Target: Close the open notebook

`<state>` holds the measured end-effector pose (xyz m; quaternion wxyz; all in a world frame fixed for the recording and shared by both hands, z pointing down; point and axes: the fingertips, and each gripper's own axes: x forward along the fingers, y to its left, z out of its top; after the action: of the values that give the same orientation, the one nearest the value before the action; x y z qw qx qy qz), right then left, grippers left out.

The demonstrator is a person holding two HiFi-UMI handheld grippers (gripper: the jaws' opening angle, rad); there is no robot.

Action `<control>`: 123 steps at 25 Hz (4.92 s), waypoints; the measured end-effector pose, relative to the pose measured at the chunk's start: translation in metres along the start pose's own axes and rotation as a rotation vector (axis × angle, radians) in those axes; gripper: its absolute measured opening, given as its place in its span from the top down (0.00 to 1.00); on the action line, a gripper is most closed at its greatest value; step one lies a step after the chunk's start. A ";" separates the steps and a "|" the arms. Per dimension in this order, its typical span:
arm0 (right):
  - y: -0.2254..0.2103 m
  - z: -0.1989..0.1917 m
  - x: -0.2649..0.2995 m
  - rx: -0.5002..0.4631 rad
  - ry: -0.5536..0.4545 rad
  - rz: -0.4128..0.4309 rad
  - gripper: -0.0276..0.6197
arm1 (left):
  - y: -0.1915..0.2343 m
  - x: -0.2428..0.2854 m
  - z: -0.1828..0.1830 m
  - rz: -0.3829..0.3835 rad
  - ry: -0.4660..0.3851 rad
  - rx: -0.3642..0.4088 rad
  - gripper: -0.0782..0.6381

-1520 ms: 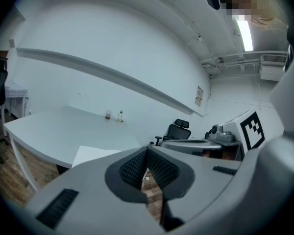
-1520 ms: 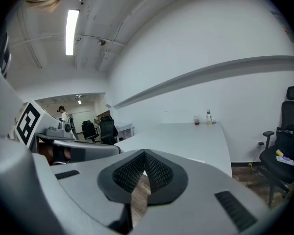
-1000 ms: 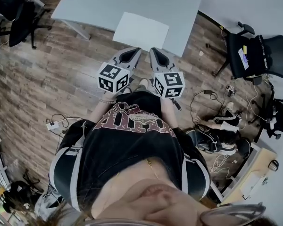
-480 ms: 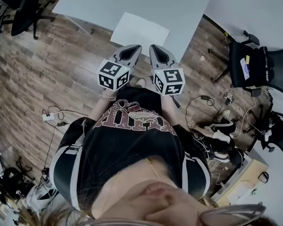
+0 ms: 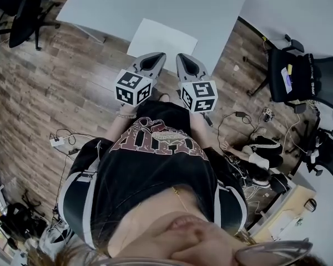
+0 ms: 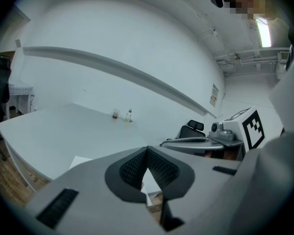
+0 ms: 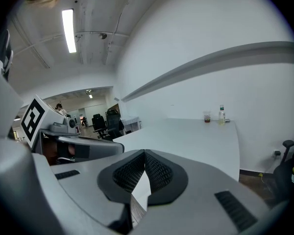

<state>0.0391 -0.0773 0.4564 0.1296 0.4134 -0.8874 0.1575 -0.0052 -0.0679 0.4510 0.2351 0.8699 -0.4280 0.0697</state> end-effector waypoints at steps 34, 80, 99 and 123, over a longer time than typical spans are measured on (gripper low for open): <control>-0.054 -0.046 0.121 0.122 0.156 -0.218 0.93 | 0.141 0.061 -0.017 -0.131 0.195 0.018 0.83; -0.089 -0.196 0.151 0.067 0.589 -0.214 0.93 | 0.245 0.039 -0.132 0.024 0.411 -0.150 0.82; -0.092 -0.195 0.151 0.083 0.574 -0.204 0.93 | 0.264 0.039 -0.164 -0.081 0.505 -0.268 0.61; -0.096 -0.198 0.149 0.124 0.564 -0.195 0.93 | 0.257 0.048 -0.168 -0.222 0.537 -0.465 0.72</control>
<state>0.0399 -0.1628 0.7079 0.3599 0.4437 -0.7612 0.3069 -0.1620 -0.1580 0.7037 0.5364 0.7852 -0.2585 0.1702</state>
